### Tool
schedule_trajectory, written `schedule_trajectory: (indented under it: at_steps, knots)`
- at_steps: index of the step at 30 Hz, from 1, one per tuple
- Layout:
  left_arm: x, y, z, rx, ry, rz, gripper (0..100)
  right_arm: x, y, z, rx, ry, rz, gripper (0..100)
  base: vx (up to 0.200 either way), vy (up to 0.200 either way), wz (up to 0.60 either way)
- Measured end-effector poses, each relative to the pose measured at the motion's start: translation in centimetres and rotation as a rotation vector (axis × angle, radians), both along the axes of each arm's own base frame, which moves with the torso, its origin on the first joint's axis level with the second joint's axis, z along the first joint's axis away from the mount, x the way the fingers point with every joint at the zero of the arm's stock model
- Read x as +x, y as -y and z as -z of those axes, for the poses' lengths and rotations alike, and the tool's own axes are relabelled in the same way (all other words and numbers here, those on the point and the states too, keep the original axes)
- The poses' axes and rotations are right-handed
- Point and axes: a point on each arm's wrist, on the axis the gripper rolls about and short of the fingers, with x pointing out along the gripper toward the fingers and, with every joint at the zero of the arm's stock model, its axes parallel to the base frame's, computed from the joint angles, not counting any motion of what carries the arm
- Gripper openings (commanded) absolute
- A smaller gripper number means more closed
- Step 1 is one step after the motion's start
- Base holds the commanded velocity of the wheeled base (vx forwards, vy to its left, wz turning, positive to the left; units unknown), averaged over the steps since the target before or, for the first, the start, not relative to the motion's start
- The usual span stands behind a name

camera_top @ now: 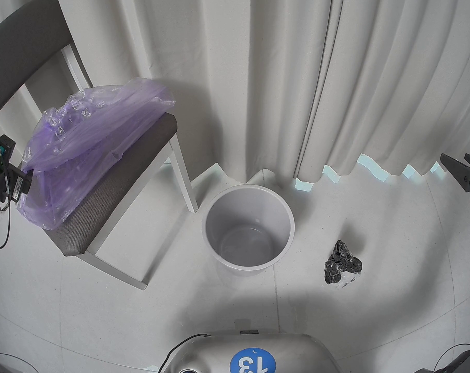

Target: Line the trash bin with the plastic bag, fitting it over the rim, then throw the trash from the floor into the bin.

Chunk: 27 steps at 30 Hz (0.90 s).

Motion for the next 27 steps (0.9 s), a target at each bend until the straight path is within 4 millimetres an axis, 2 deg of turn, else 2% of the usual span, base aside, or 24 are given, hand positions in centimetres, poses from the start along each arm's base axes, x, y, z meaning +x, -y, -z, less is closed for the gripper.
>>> schedule_trajectory:
  at_steps: [18, 19, 27]
  knots:
    - [-0.07, -0.13, 0.11, 0.001, -0.002, -0.005, 100, -0.03, 0.0, -0.06, 0.0, 0.003, 0.0, 100, 0.0, 0.0, 0.0]
    - [-0.07, -0.13, 0.11, 0.001, -0.002, -0.004, 0, -0.02, 0.0, -0.05, 0.0, 0.003, 0.0, 100, 0.0, 0.0, 0.0]
    - [-0.09, -0.15, 0.18, 0.001, -0.004, -0.005, 0, 0.01, 0.0, -0.01, 0.0, 0.0, -0.001, 100, 0.0, 0.0, 0.0]
